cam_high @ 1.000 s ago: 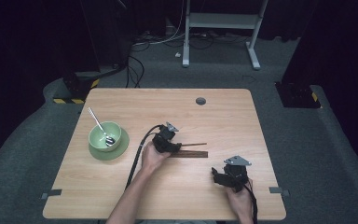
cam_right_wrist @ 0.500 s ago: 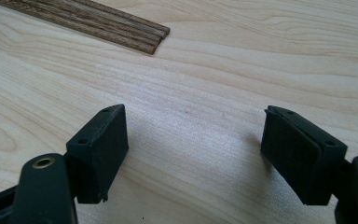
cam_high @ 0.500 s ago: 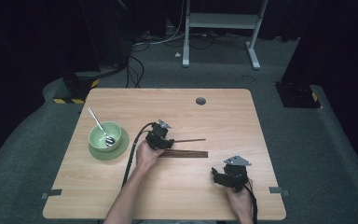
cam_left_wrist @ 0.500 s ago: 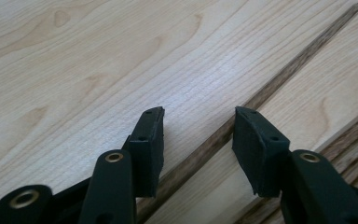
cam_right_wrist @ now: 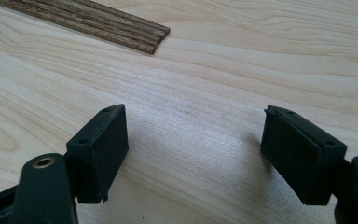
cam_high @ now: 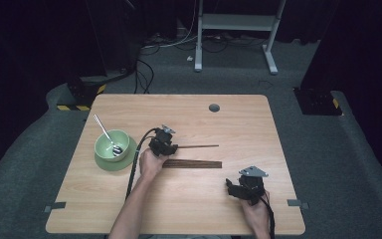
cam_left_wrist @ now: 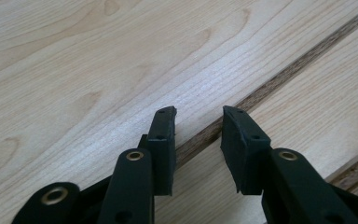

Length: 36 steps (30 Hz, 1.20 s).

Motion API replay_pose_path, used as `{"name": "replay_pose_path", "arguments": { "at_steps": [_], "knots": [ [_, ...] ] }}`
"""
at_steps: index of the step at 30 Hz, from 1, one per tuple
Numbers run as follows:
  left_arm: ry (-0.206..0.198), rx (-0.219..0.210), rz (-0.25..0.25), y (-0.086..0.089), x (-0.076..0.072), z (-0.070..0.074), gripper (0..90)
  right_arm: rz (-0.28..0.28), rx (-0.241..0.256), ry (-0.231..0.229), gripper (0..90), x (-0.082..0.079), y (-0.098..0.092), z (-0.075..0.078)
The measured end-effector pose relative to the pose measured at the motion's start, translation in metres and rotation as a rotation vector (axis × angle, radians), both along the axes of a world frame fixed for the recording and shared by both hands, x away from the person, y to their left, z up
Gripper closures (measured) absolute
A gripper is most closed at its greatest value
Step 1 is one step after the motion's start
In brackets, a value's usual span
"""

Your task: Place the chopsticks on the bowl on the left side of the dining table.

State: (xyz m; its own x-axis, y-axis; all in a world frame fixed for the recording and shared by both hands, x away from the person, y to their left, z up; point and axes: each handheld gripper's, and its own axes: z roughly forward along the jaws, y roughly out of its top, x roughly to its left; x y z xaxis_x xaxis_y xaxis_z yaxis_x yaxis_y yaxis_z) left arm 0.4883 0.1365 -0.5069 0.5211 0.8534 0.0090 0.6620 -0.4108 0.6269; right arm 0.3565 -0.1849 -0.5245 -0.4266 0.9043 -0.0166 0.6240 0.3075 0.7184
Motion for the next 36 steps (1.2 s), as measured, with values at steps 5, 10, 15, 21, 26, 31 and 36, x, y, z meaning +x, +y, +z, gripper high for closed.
{"name": "replay_pose_path", "arguments": {
  "at_steps": [5,10,15,21,26,31,36],
  "knots": [
    [-0.006,-0.001,-0.005,0.002,0.0,0.0,67.0,0.001,-0.001,-0.001,22.5,0.0,0.0,0.0],
    [-0.007,-0.002,-0.001,0.005,0.001,-0.001,69.8,0.001,-0.001,-0.001,22.5,0.0,0.0,0.0],
    [-0.01,0.003,0.007,0.009,0.001,0.0,72.7,0.001,-0.001,-0.001,22.5,0.0,0.0,0.0],
    [-0.01,0.006,0.024,0.017,0.001,0.0,76.0,0.002,0.0,-0.001,22.5,0.0,0.0,0.0],
    [-0.011,0.008,0.03,0.022,0.0,0.0,76.8,0.002,-0.001,-0.002,22.5,0.0,0.0,0.0],
    [-0.013,0.01,0.035,0.025,0.0,-0.001,77.8,0.003,-0.001,-0.002,22.5,0.0,0.0,0.0],
    [-0.023,0.015,0.031,0.028,-0.003,-0.001,79.7,0.002,0.0,-0.001,22.5,0.0,0.0,0.0]
  ]
}}
